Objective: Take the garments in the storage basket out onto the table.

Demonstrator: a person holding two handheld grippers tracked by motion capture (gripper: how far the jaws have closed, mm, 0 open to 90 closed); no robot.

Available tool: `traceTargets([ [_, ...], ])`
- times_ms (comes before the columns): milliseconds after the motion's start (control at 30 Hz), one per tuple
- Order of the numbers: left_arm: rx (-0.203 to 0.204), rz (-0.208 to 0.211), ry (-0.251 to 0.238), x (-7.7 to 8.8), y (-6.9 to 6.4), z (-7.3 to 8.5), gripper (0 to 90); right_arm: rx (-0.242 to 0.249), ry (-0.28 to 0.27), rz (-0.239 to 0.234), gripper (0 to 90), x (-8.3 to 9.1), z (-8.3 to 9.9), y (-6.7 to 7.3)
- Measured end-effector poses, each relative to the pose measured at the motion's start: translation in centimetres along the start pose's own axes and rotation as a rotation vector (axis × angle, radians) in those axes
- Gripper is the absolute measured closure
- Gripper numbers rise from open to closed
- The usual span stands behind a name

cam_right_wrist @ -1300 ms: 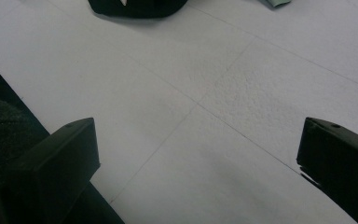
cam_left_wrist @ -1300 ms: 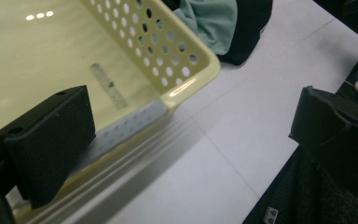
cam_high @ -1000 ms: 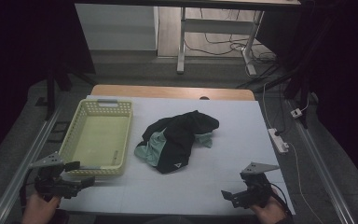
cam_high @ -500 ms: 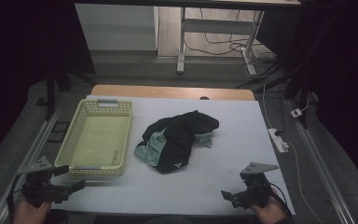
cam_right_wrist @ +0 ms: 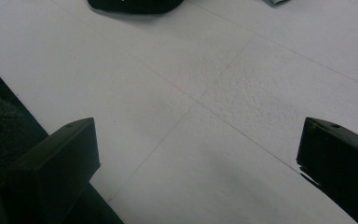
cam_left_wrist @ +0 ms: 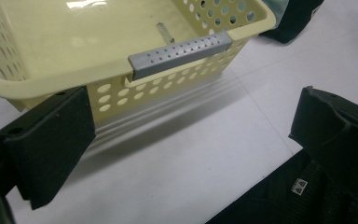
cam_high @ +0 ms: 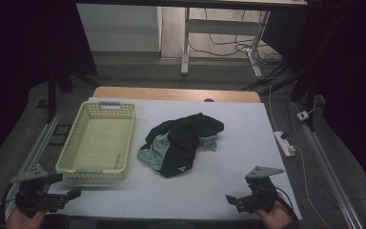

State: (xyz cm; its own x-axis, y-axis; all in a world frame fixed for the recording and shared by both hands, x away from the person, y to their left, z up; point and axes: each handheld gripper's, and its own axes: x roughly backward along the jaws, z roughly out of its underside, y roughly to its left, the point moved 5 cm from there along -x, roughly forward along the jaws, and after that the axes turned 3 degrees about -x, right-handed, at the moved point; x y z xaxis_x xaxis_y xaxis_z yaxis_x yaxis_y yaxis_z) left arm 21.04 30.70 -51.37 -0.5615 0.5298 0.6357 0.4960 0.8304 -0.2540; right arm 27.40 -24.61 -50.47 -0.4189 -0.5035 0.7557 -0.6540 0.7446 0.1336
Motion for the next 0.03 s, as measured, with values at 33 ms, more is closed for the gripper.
traceTargets([
  [33,0.004,0.003,0.003,-0.04,0.02,-0.03,0.0,0.002,0.003,0.005,0.0,-0.02,0.03,-0.04],
])
